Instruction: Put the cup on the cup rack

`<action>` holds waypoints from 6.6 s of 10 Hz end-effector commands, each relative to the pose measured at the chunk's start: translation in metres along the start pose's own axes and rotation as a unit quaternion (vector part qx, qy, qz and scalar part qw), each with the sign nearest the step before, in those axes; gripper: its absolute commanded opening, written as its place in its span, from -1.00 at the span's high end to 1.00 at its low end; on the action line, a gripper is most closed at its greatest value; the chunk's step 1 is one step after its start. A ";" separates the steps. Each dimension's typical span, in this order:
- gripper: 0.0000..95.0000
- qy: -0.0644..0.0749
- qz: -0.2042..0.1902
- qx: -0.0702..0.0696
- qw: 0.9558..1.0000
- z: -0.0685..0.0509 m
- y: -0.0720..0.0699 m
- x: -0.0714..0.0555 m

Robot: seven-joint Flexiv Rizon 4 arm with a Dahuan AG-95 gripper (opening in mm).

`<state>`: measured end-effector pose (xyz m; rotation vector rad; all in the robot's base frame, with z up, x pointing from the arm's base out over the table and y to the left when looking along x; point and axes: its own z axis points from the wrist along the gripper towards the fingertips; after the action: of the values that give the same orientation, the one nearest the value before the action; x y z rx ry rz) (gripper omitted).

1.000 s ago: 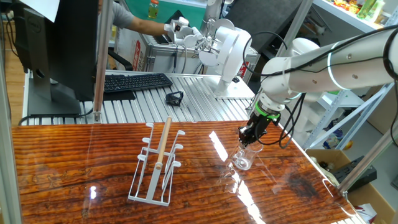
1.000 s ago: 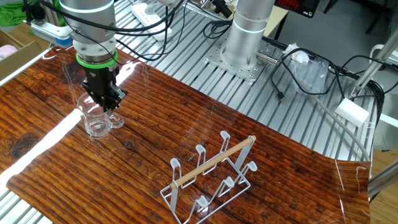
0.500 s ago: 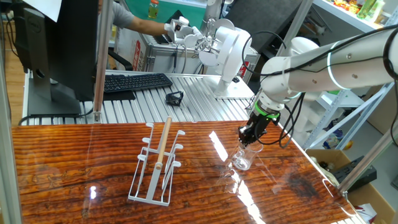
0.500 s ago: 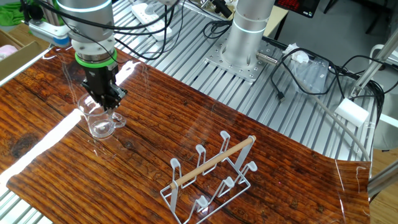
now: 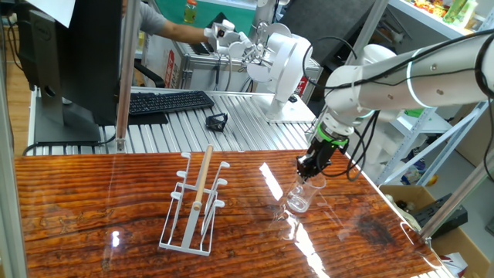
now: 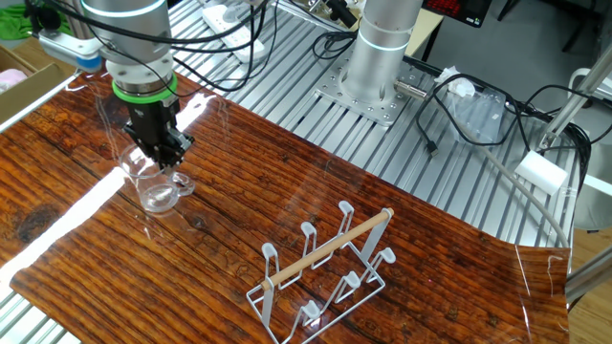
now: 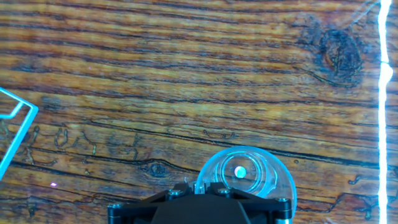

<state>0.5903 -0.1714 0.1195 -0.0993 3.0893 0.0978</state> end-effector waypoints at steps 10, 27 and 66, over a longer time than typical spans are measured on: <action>1.00 0.023 0.014 0.007 1.000 -0.011 0.028 -0.020; 1.00 0.066 0.147 -0.059 0.985 -0.016 0.180 0.051; 0.60 0.084 0.158 -0.262 0.948 0.014 0.152 0.046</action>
<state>0.5351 -0.0216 0.1110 0.3886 3.1153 0.9640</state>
